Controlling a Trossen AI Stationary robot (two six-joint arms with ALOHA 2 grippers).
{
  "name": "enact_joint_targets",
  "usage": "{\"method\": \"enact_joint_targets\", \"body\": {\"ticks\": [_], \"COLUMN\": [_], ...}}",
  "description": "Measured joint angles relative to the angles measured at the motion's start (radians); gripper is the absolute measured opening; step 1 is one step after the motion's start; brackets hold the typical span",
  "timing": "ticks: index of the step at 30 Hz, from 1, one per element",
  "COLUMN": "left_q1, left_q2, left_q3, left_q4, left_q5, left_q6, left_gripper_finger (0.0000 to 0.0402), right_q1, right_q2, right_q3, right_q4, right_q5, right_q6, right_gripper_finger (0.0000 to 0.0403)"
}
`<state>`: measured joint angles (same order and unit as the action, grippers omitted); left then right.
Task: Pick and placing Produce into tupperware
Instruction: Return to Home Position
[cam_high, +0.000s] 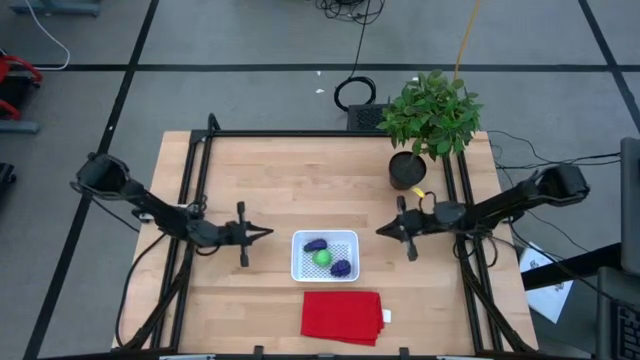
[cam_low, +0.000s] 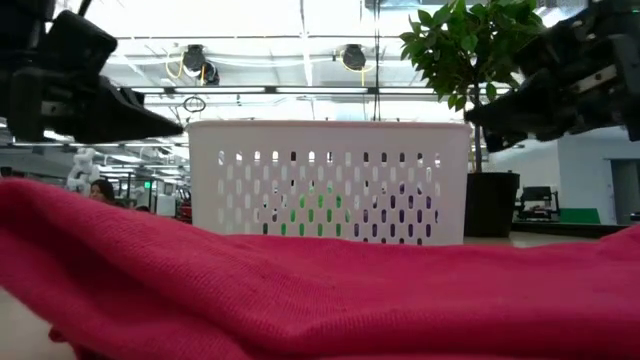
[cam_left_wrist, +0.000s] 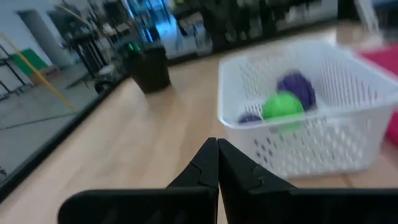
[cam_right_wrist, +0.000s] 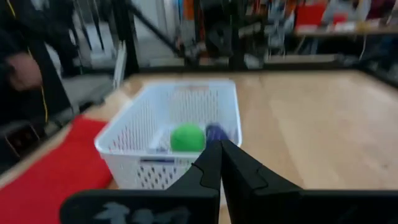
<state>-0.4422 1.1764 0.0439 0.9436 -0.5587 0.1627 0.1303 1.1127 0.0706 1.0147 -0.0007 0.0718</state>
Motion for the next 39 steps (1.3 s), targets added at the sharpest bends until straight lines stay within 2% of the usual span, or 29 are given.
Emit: {"method": "enact_joint_targets", "body": {"ticks": [3,8,20,23,26,29,31,36,39], "left_q1": [0.009,0.008,-0.017,0.021,0.059,0.065,0.063,0.054,0.039], "left_q2": [-0.073,-0.147,-0.287,-0.319,-0.348,-0.384,-0.410,-0.469,-0.496], "left_q3": [-0.033,-0.034,-0.034,-0.034,-0.033,-0.012,0.012,0.120,0.171], "left_q4": [0.030,-0.004,-0.043,-0.048,-0.052,-0.060,-0.100,-0.356,-0.453], "left_q5": [-0.002,0.031,0.076,0.111,0.199,0.221,0.230,0.239,0.239], "left_q6": [0.011,0.052,0.177,0.176,0.185,0.211,0.235,0.253,0.273], "left_gripper_finger": [0.0000,0.0000,0.0000,0.0000,0.0000,0.0000,0.0000,0.0000,0.0000], "right_q1": [0.000,-0.014,-0.058,-0.060,-0.061,-0.061,-0.061,-0.061,-0.061], "right_q2": [-0.056,-0.118,-0.230,-0.266,-0.314,-0.381,-0.428,-0.557,-0.638], "right_q3": [-0.053,-0.048,-0.055,-0.055,-0.056,-0.056,-0.056,-0.056,-0.054], "right_q4": [0.065,-0.030,-0.061,-0.063,-0.051,-0.066,-0.103,-0.240,-0.303], "right_q5": [0.002,0.008,0.026,0.023,-0.010,-0.030,-0.030,-0.030,-0.030], "right_q6": [0.002,0.020,-0.007,-0.008,-0.009,-0.005,-0.005,0.002,0.015], "right_gripper_finger": [0.0000,0.0000,0.0000,0.0000,0.0000,0.0000,0.0000,0.0000,0.0000]}}
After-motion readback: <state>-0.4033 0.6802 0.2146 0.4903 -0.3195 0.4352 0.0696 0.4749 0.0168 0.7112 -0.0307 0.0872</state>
